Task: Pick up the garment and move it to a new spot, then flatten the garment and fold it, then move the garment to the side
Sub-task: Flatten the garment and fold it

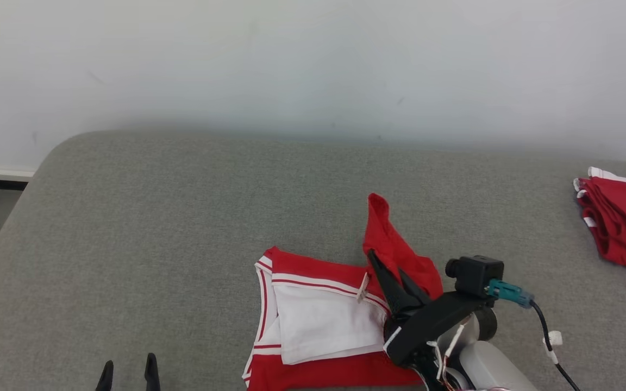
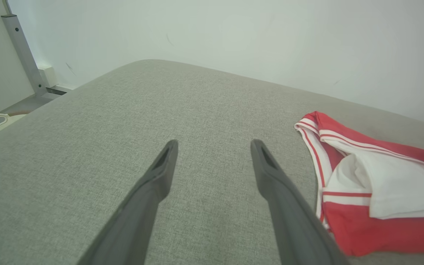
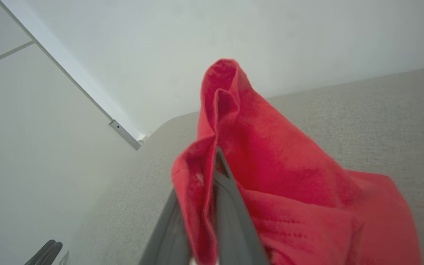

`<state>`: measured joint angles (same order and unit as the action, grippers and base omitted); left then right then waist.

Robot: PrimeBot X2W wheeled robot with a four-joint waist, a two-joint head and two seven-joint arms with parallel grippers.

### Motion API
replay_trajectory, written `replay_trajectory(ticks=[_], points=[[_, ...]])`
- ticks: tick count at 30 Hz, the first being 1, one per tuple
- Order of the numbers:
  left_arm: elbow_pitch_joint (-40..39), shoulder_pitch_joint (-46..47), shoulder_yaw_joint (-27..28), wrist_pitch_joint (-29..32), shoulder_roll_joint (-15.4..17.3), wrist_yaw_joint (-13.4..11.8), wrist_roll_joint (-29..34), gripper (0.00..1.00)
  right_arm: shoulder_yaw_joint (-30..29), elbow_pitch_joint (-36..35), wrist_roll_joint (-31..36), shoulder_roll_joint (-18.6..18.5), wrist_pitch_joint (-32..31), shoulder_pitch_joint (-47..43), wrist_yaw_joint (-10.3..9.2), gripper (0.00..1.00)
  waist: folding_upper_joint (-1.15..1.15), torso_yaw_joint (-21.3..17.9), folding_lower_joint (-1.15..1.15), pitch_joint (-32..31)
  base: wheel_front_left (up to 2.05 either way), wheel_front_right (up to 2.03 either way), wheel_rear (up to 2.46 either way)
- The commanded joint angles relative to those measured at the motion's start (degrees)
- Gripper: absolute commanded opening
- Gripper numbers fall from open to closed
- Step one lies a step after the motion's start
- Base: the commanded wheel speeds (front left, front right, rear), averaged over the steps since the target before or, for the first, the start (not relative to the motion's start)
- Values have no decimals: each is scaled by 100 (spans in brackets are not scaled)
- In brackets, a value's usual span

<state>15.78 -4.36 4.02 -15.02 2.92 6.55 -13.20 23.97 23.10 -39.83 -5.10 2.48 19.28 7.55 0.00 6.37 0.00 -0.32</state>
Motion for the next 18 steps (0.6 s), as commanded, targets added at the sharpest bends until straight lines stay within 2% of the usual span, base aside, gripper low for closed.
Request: replay_trajectory(ticks=[1, 6, 13, 18], points=[[25, 85, -37, -6, -6, 2, 23, 100, 19, 58, 3, 70, 24, 131, -12, 0, 0, 150, 0, -9, 0, 0, 0], [92, 230, -271, -6, -3, -20, -27, 100, 260, 638, -148, 216, 126, 419, -12, 0, 0, 495, 0, 32, 0, 0, 0], [168, 435, -621, -6, -5, -86, -159, 100, 1062, 1508, -871, 220, 484, 794, -12, 0, 0, 963, 0, 106, 0, 0, 0], [228, 452, -778, -6, -2, -101, -154, 100, 1565, 2157, -1298, 221, 800, 991, -12, 0, 0, 1146, 0, 107, 0, 0, 0]])
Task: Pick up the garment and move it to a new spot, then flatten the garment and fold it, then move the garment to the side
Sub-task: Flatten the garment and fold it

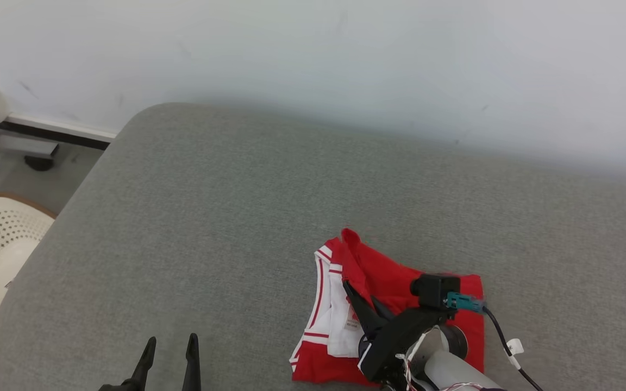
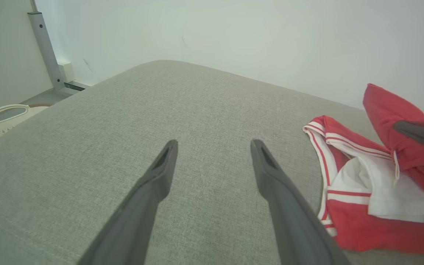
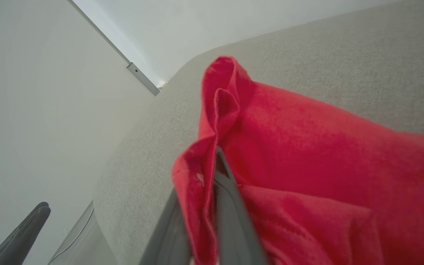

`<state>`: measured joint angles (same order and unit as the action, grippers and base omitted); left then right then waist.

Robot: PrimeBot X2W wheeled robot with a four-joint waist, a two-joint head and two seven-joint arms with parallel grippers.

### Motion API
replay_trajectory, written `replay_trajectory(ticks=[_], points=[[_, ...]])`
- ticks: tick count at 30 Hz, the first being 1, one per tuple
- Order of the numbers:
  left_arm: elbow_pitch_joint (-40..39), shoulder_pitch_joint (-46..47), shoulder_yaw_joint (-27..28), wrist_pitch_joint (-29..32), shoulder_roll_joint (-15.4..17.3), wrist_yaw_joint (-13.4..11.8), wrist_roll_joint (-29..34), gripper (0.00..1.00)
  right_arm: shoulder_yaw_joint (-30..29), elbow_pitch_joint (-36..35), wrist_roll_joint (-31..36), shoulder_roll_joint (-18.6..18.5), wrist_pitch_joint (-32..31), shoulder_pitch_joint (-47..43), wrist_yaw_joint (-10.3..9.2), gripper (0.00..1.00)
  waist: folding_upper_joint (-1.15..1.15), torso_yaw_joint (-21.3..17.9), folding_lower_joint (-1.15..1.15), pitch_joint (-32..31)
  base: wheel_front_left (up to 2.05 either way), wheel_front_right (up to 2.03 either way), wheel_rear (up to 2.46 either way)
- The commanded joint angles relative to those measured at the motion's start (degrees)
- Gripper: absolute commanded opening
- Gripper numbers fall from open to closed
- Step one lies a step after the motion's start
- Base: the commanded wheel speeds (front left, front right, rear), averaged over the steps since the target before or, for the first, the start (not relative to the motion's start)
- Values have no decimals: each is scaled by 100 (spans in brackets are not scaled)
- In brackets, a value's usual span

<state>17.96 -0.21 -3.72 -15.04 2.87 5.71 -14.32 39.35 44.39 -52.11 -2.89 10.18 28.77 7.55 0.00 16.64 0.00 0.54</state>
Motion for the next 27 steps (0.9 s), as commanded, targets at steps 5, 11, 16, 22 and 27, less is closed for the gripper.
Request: replay_trajectory(ticks=[5, 11, 16, 22, 27], points=[[39, 50, -4, -5, 0, -30, -41, 100, 351, 354, -382, 0, 257, 216, -12, 28, 0, 158, 0, 37, 0, 0, 0], [32, 40, 133, -6, 1, -50, -19, 100, 684, 403, -595, -3, 466, 541, -12, 100, 0, -36, 0, 43, 0, 0, 0], [-34, -5, 228, -6, 0, -68, -9, 100, 82, 208, -113, -40, 509, 768, -12, 100, 0, -251, 0, 30, 0, 0, 0], [-138, -106, 358, -6, 2, -63, -14, 100, -1442, -757, 1052, -514, 503, 17, -12, 100, 0, -429, 0, 59, 0, 0, 0], [-192, -155, 442, -5, 1, -73, -43, 100, -2166, -1211, 1586, -680, 505, -687, -12, 100, 0, -525, 0, 99, 0, 0, 0]])
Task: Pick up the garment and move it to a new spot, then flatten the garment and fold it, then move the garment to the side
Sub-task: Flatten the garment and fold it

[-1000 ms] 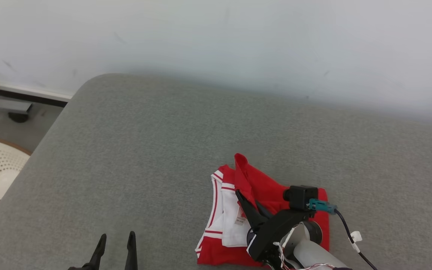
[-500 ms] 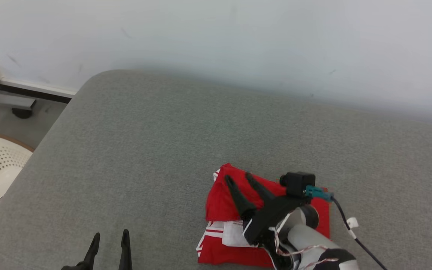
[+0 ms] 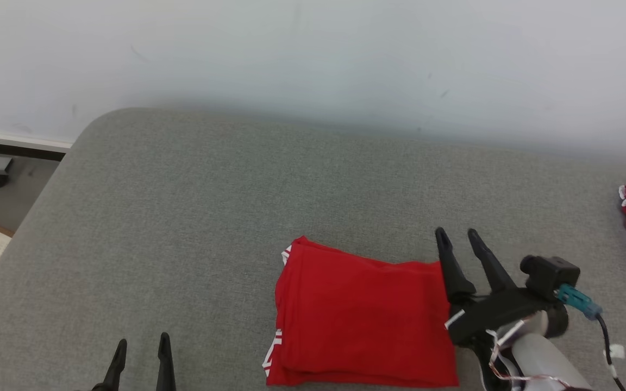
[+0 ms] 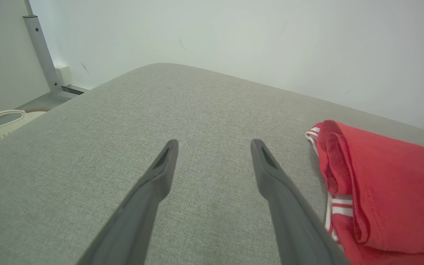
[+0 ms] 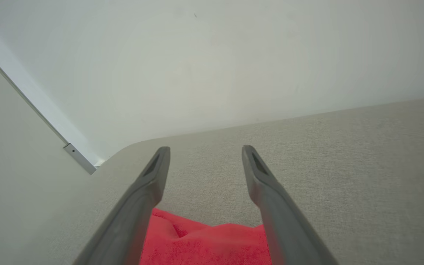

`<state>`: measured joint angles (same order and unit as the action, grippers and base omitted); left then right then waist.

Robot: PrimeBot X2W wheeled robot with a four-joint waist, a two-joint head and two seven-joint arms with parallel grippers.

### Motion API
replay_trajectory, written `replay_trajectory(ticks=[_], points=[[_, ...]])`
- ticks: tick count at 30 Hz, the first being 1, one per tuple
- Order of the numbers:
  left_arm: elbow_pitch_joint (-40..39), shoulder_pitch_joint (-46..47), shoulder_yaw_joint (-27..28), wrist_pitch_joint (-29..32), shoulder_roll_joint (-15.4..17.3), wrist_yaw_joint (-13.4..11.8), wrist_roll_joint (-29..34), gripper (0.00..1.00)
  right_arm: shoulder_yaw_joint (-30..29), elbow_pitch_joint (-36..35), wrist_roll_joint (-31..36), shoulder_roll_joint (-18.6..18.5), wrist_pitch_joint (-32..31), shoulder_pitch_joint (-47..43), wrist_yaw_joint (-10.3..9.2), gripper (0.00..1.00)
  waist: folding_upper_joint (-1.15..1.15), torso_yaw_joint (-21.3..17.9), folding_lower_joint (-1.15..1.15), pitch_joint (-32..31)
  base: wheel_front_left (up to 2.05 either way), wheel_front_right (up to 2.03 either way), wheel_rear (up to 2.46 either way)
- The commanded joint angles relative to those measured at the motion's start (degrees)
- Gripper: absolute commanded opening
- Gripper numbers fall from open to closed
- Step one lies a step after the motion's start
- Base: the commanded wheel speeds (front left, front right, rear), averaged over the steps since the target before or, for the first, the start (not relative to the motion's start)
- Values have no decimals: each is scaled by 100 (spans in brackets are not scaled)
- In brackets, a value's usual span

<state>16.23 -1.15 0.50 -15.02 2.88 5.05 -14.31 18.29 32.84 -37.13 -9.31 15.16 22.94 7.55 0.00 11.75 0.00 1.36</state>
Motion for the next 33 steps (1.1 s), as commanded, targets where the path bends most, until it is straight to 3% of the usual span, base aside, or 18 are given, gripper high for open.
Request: replay_trajectory(ticks=[1, 5, 9, 19, 33], points=[[-32, -83, 35, -6, 1, -14, -44, 100, -173, -155, 190, -59, 8, -204, -12, 100, 0, -54, 0, 20, 0, 0, 0], [-78, -150, 97, -6, 0, -17, 15, 100, -661, -661, 881, -108, 7, -685, -12, 100, 0, -132, 0, 3, 0, 0, 0], [-143, -161, 123, -6, 0, -9, 86, 100, -1307, -1368, 1453, 147, 8, -1307, -12, 100, 0, -198, 0, -33, 0, 0, 0], [-308, -257, 67, -6, 2, 34, 450, 100, -2198, -2475, 1992, 589, 7, -2680, -12, 100, 0, -390, 0, -172, 0, 0, 0], [-428, -487, 125, -6, 1, 25, 699, 100, -1956, -2929, 2149, 644, 7, -3301, -13, 100, 0, -724, 0, -280, 0, 0, 0]])
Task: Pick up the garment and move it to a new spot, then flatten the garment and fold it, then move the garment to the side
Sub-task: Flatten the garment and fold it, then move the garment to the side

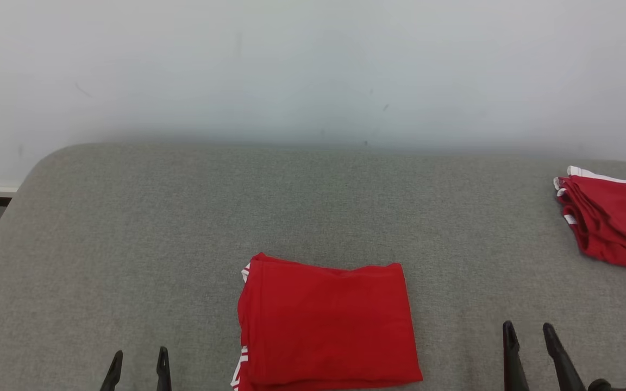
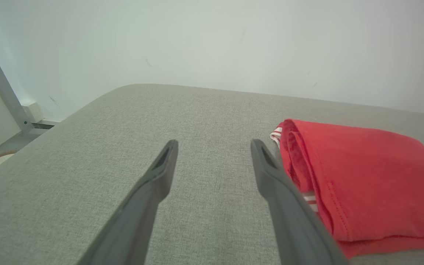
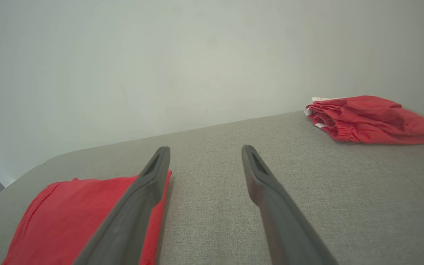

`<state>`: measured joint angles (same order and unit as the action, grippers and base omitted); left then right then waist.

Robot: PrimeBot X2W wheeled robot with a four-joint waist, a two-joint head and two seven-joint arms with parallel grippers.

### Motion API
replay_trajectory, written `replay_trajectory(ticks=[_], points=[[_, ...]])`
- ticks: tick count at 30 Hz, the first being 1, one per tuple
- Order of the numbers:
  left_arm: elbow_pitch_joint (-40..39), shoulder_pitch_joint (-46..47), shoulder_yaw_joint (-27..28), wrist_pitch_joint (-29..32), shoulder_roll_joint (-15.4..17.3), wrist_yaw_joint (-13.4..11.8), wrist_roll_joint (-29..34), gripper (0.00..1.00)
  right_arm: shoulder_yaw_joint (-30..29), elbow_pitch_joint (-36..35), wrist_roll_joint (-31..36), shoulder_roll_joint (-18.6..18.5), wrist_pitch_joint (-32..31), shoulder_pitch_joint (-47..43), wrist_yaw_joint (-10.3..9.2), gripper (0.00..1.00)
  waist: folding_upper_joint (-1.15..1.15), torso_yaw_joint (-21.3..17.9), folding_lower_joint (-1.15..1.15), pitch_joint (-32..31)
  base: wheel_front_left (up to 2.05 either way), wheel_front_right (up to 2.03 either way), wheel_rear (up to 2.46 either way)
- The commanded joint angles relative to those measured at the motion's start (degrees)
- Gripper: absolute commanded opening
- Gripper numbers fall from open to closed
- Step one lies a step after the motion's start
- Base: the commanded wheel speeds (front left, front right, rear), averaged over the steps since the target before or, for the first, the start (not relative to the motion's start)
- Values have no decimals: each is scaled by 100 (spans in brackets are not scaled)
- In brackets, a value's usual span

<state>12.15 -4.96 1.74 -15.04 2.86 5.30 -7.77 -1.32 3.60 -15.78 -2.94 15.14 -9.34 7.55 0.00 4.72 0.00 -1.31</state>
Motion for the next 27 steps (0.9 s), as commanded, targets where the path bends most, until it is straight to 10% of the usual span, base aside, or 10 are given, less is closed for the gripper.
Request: replay_trajectory(ticks=[1, 27], points=[[-21, -114, 3, -5, 3, 0, 40, 100, 22, -12, -4, 6, 9, -74, -13, 100, 0, -34, 0, -15, 0, 0, 0], [-199, -194, -150, -5, 3, -117, 408, 100, -20, 214, 275, 5, 9, 29, -13, 100, 0, -38, 0, 16, 0, 0, 0]])
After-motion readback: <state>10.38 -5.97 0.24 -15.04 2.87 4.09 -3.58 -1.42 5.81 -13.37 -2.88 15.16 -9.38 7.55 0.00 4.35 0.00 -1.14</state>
